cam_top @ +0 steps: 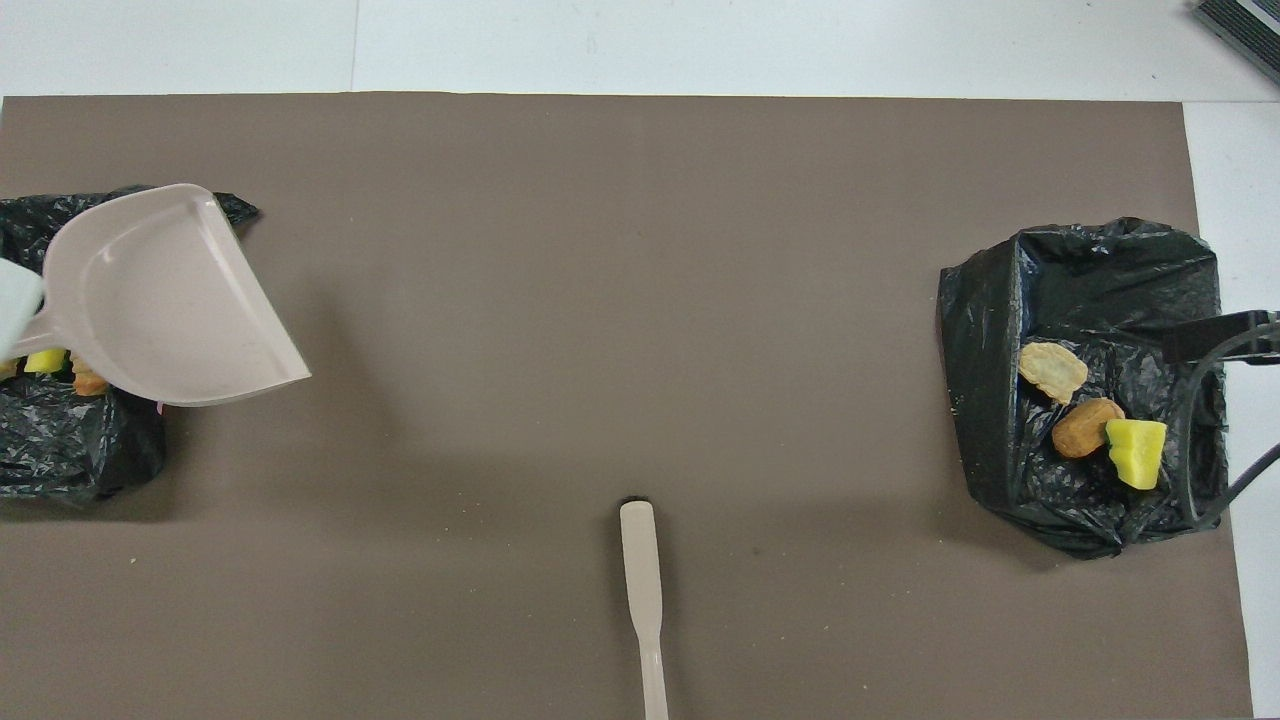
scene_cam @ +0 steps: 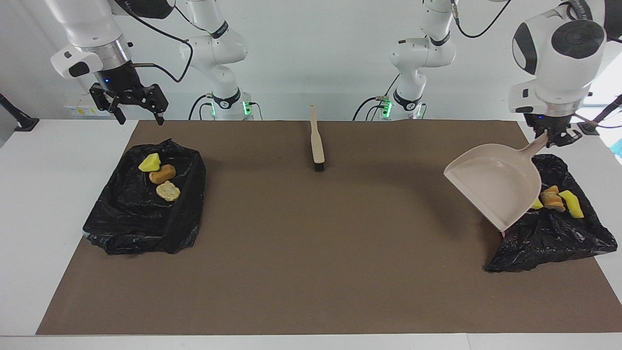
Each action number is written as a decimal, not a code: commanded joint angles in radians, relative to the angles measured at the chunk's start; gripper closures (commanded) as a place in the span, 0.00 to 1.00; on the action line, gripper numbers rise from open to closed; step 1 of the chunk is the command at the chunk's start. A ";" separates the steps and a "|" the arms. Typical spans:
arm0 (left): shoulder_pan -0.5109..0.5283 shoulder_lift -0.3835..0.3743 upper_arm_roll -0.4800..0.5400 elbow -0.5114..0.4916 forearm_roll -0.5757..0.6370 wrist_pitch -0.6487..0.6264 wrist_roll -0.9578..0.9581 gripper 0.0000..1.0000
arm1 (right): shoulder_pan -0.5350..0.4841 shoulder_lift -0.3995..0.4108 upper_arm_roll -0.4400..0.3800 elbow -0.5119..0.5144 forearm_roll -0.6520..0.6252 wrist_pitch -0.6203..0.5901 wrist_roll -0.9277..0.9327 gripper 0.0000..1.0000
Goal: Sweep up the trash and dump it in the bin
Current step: 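Bring the empty dustpan back to the table center with the left gripper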
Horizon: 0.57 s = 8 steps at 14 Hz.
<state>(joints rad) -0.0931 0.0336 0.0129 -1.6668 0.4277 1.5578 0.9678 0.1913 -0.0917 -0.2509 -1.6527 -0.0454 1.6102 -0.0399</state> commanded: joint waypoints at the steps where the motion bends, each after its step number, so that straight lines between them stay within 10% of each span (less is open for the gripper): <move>1: -0.088 -0.058 0.016 -0.099 -0.078 -0.007 -0.211 1.00 | -0.004 -0.005 0.013 0.005 0.010 -0.035 -0.008 0.00; 8: -0.367 -0.043 0.016 -0.191 -0.377 0.059 -0.889 1.00 | 0.000 -0.029 0.019 0.010 0.007 -0.058 -0.023 0.00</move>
<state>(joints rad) -0.4009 0.0091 0.0083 -1.8194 0.1096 1.5659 0.2082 0.1945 -0.1020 -0.2359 -1.6485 -0.0454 1.5793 -0.0399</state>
